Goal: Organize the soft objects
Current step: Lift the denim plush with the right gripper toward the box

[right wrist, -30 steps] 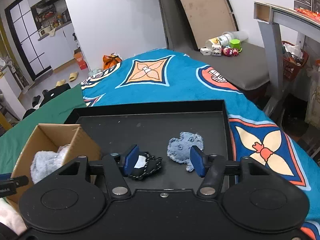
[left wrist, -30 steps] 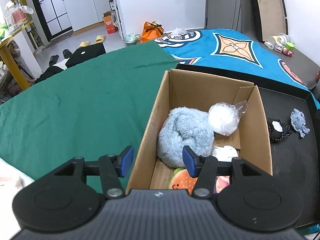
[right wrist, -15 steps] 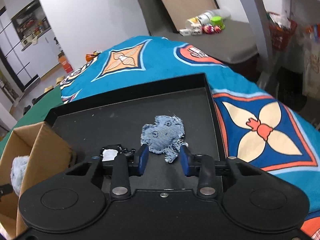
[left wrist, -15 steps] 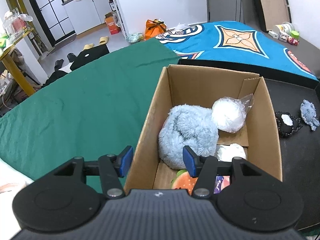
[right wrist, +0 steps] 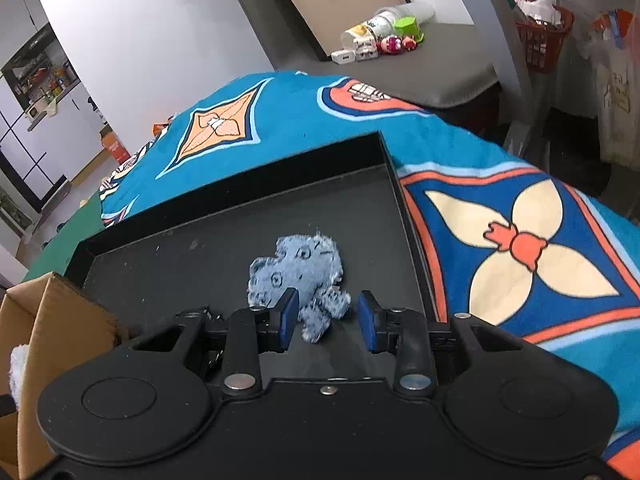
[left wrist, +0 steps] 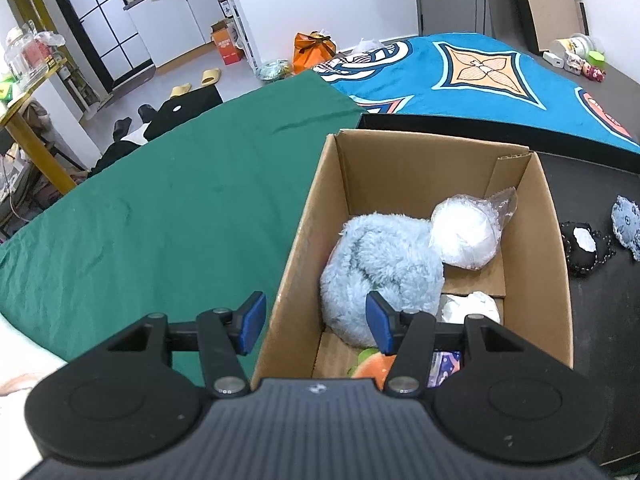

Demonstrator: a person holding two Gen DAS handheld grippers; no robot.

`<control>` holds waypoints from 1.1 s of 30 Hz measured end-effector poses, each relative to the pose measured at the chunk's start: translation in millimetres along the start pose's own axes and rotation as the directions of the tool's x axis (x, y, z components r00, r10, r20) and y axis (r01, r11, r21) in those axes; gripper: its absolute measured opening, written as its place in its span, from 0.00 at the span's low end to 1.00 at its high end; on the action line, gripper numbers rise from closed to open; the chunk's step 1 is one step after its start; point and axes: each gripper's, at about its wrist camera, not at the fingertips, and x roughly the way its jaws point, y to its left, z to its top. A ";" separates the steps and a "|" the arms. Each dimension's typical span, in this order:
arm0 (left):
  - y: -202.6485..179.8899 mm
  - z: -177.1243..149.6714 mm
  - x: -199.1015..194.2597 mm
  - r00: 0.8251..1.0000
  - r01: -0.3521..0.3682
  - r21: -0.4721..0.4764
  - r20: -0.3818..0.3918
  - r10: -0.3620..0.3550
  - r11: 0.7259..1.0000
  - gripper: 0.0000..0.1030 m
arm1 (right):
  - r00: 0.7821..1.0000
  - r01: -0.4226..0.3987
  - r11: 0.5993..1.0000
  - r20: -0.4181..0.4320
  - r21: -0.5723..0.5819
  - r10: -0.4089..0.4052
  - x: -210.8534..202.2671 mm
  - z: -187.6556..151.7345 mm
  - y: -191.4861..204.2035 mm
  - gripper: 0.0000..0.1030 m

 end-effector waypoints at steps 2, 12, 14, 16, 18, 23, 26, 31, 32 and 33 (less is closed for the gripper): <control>0.4 1.9 -0.9 1.000 -0.003 0.004 0.004 0.003 1.000 0.52 | 1.000 0.006 1.000 0.008 -0.003 -0.006 2.2 1.8 -1.0 0.31; 11.6 -1.8 -11.8 1.000 0.004 -0.007 0.021 -0.004 1.000 0.52 | 0.999 -0.004 0.999 -0.036 0.047 0.006 3.1 0.5 -11.7 0.02; 12.8 -3.5 -13.8 1.000 0.004 -0.007 0.024 -0.004 1.000 0.52 | 0.999 0.000 0.999 -0.036 0.046 0.002 -2.2 -1.2 -11.5 0.02; 13.8 -5.6 -15.4 1.000 0.011 -0.006 0.025 -0.011 1.000 0.52 | 0.998 0.004 0.999 -0.055 0.054 -0.001 -7.8 -5.0 -12.3 0.01; 14.5 -7.9 -16.4 1.000 0.017 -0.003 0.022 -0.017 1.000 0.52 | 0.997 0.007 0.998 -0.072 0.058 -0.003 -11.5 -8.8 -12.5 0.02; 14.4 -11.0 -19.3 0.999 0.028 0.004 0.025 -0.028 1.000 0.52 | 0.994 0.036 0.999 -0.103 0.015 -0.035 -19.4 -13.7 -12.9 0.02; 13.3 -10.9 -20.6 0.999 0.033 0.010 0.029 -0.033 0.999 0.52 | 0.993 0.070 0.997 -0.090 -0.006 -0.071 -23.4 -13.5 -14.2 0.04; 14.7 -9.9 -21.0 0.999 0.036 0.007 0.031 -0.036 0.999 0.52 | 0.996 0.087 0.996 -0.029 -0.016 -0.087 -26.0 -7.1 -11.4 0.11; 15.4 -9.3 -21.2 0.999 0.036 0.005 0.033 -0.036 0.999 0.52 | 0.997 0.075 0.997 -0.026 -0.013 -0.076 -26.3 -6.8 -11.1 0.14; 15.2 -8.9 -21.7 0.999 0.036 0.004 0.034 -0.036 0.999 0.52 | 0.998 0.056 0.998 -0.028 -0.009 -0.056 -26.1 -6.5 -9.6 0.22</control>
